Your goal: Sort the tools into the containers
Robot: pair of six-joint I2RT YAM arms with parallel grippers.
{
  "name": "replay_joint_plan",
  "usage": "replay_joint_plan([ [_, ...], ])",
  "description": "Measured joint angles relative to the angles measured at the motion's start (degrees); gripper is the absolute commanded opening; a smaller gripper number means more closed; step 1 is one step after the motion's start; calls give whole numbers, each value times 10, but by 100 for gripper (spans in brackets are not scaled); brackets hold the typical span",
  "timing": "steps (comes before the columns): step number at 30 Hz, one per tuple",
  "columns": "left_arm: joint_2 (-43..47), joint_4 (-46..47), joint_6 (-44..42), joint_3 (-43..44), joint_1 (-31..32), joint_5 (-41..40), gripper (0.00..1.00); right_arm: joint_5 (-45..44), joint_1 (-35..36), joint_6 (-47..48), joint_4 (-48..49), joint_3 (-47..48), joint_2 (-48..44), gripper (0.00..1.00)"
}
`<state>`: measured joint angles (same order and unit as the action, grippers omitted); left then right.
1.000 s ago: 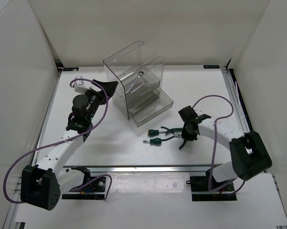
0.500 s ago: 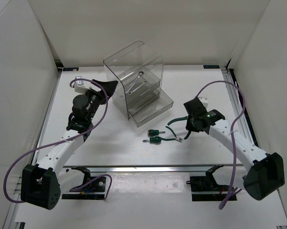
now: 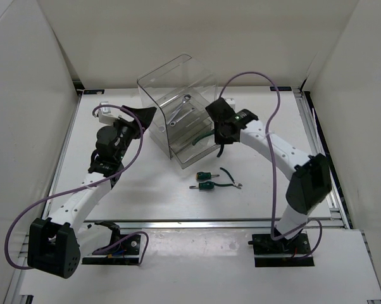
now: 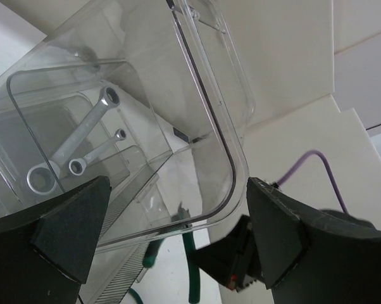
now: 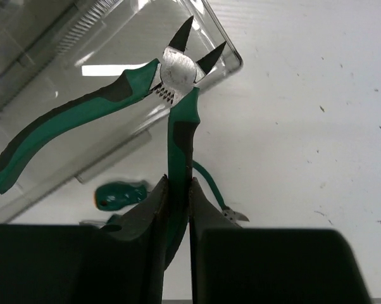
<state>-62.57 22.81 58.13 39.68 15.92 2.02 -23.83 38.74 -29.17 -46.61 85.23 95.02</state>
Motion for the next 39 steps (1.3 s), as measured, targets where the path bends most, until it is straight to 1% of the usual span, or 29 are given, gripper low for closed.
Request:
replay_joint_plan([
  [5, 0, 3, 8, -9, 0, -1, 99, 5, 0, 7, -44, 137, 101, 0],
  [9, 0, 3, 13, -18, 0, -1, 99, 12, 1, 9, -70, 219, 165, 0],
  [14, 1, 4, 18, -27, 0, -2, 99, 19, 7, 7, -107, 259, 210, 0],
  [24, 2, 12, 29, -36, 0, -6, 99, 20, 9, 7, -125, 271, 221, 0],
  [29, 2, 12, 33, -36, 0, -6, 99, 9, 9, -4, -127, 296, 242, 0],
  [31, 2, 12, 34, -36, 0, -6, 99, 8, 9, -9, -122, 305, 250, 8],
  [32, 2, 12, 34, -36, 0, -6, 99, 8, 9, -11, -118, 307, 253, 15],
  [34, 2, 12, 34, -36, 0, -6, 99, 11, 9, -16, -111, 308, 255, 24],
  [35, 2, 12, 34, -36, 0, -6, 99, 14, 9, -18, -108, 307, 255, 33],
  [39, 2, 12, 34, -36, 0, -6, 99, 30, 8, -21, -74, 291, 250, 40],
])
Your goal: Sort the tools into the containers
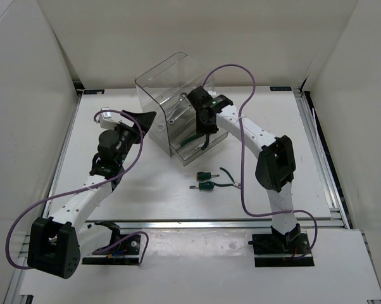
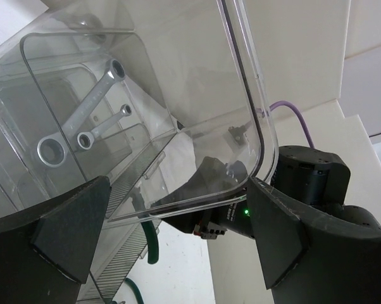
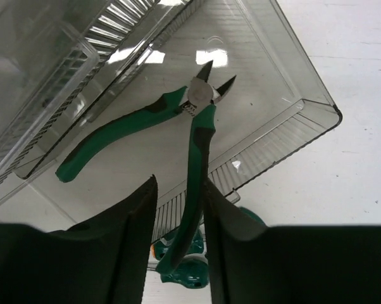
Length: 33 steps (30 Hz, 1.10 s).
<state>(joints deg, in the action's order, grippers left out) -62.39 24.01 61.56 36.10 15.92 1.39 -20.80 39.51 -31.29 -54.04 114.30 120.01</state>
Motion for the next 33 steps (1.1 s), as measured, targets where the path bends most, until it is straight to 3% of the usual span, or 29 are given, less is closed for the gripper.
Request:
replay_joint_plan([
  [7, 0, 0, 0, 0, 0, 0, 99, 6, 0, 7, 41, -50, -45, 52],
  [15, 0, 0, 2, 0, 0, 0, 99, 38, -23, 19, 85, -141, -170, 46],
  [23, -1, -1, 5, 0, 0, 0, 99, 111, -30, 19, 128, -186, -146, 46],
  [33, -1, -5, 5, 0, 0, 0, 99, 139, -35, 20, 136, -186, -99, 45],
])
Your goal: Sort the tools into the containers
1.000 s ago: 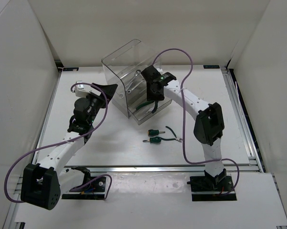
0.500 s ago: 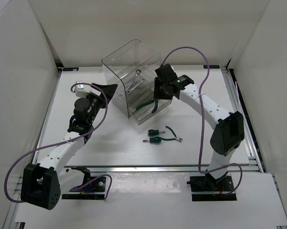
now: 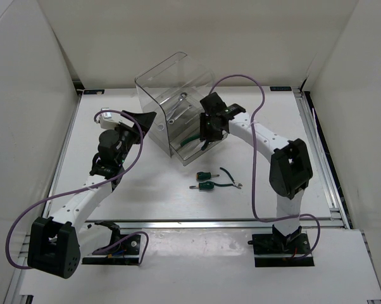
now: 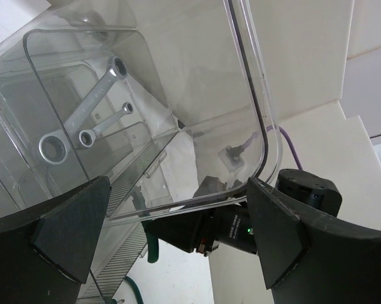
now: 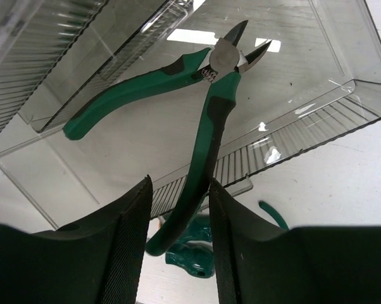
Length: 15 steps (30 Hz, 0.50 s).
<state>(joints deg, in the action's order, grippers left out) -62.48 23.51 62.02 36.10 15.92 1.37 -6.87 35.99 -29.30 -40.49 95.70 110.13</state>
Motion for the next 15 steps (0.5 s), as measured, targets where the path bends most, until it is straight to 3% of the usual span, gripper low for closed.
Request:
replay_joint_plan([
  [7, 0, -1, 0, 0, 0, 0, 99, 10, -8, 2, 1, 0, 13, 36],
  [15, 0, -4, 0, 0, 0, -2, 99, 30, -18, 0, 14, 2, 25, 0],
])
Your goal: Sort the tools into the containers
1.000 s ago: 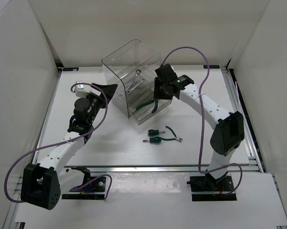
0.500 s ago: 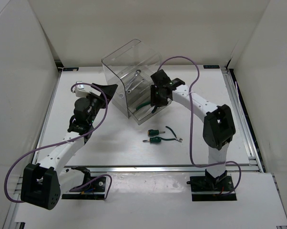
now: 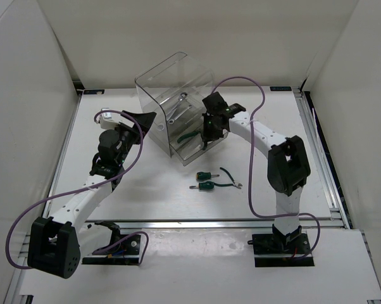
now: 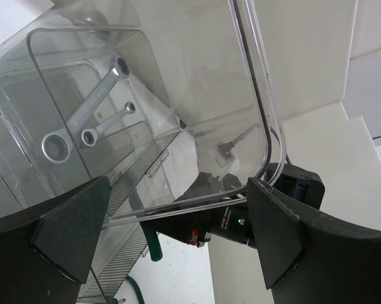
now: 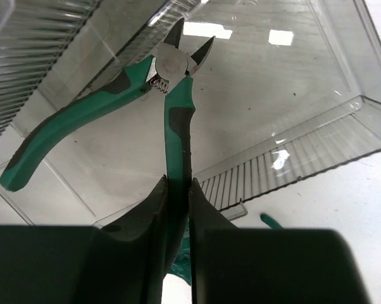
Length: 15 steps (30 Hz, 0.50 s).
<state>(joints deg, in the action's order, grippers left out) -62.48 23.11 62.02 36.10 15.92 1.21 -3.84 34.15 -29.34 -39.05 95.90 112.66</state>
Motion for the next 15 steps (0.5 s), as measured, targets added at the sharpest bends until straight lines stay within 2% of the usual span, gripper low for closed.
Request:
replay_joint_plan([
  [5, -1, 0, 0, 0, 0, -2, 99, 11, 0, -17, 37, -13, 0, 0],
  [8, -3, 0, 0, 0, 0, -2, 99, 13, 0, -30, 48, -20, 0, 14],
  [10, -6, 0, 0, 1, 0, -2, 99, 17, 0, -36, 47, -19, 1, 28],
  [11, -7, 0, 0, 1, 0, -2, 99, 21, -1, -41, 46, -15, 4, 31],
  [12, -8, -1, 0, 1, 0, -3, 99, 22, -1, -47, 46, -8, 9, 41],
  [15, -9, -3, 0, 1, 0, -3, 99, 18, 0, -57, 51, 7, 17, 50],
])
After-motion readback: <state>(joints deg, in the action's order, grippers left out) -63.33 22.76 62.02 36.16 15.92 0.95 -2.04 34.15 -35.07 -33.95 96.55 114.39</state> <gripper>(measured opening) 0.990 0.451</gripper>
